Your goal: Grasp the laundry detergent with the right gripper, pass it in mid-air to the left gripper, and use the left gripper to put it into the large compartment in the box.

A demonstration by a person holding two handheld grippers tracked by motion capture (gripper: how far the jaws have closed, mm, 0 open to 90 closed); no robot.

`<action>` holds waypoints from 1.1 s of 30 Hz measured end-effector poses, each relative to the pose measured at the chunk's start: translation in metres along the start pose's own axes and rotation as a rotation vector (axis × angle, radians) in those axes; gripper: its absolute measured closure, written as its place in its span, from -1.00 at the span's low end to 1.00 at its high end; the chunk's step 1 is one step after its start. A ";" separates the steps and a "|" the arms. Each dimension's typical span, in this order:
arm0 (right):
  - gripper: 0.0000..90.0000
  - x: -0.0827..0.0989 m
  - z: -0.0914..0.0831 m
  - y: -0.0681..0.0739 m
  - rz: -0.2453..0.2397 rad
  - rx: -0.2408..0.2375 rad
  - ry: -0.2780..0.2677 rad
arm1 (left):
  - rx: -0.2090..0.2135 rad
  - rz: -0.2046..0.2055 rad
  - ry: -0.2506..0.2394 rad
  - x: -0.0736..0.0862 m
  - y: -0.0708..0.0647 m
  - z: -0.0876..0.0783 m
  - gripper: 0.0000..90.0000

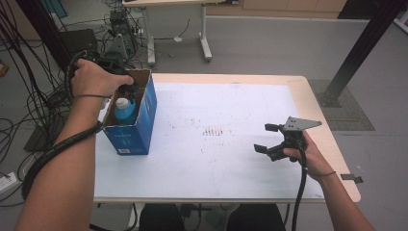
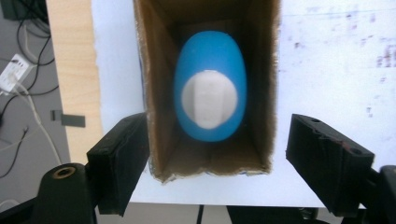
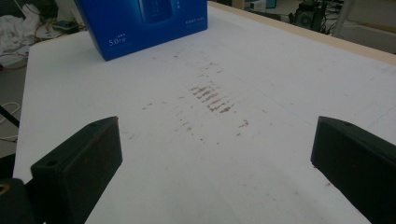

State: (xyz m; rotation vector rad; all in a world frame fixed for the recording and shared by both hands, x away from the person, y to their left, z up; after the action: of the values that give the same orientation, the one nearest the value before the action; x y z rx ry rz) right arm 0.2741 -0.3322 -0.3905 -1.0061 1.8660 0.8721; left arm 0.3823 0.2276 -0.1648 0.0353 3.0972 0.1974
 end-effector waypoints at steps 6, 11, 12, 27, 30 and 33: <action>-0.97 -0.006 0.000 0.000 -0.003 -0.004 0.010 | 0.007 0.034 -0.017 0.004 -0.009 -0.013 -0.71; -0.97 -0.010 -0.001 0.000 -0.005 0.003 0.021 | 0.034 0.085 -0.047 0.007 -0.022 -0.019 -0.80; -0.97 -0.010 -0.001 0.000 -0.005 0.003 0.021 | 0.034 0.085 -0.047 0.007 -0.022 -0.019 -0.81; -0.96 -0.016 -0.006 0.002 0.009 0.036 0.053 | 0.062 0.238 -0.071 0.006 -0.073 -0.023 -0.81; -0.97 -0.016 -0.006 0.002 0.018 0.036 0.054 | 0.059 0.263 -0.067 0.006 -0.081 -0.024 -0.81; -0.97 -0.018 -0.007 0.002 0.029 0.045 0.061 | 0.062 0.287 -0.075 0.008 -0.089 -0.025 -0.81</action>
State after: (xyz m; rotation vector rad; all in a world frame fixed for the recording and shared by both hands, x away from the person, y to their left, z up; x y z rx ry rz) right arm 0.2766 -0.3314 -0.3711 -0.9902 1.9470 0.8206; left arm 0.3718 0.1365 -0.1518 0.4794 3.0087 0.1045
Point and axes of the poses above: each handheld gripper's, and its own axes: z roughly forward along the jaws, x roughly out of its underside, y roughly to its left, the point moved 6 cm from there along z, roughly forward along the jaws, and after that the axes turned 5 degrees about -x, right-handed, at the moved point
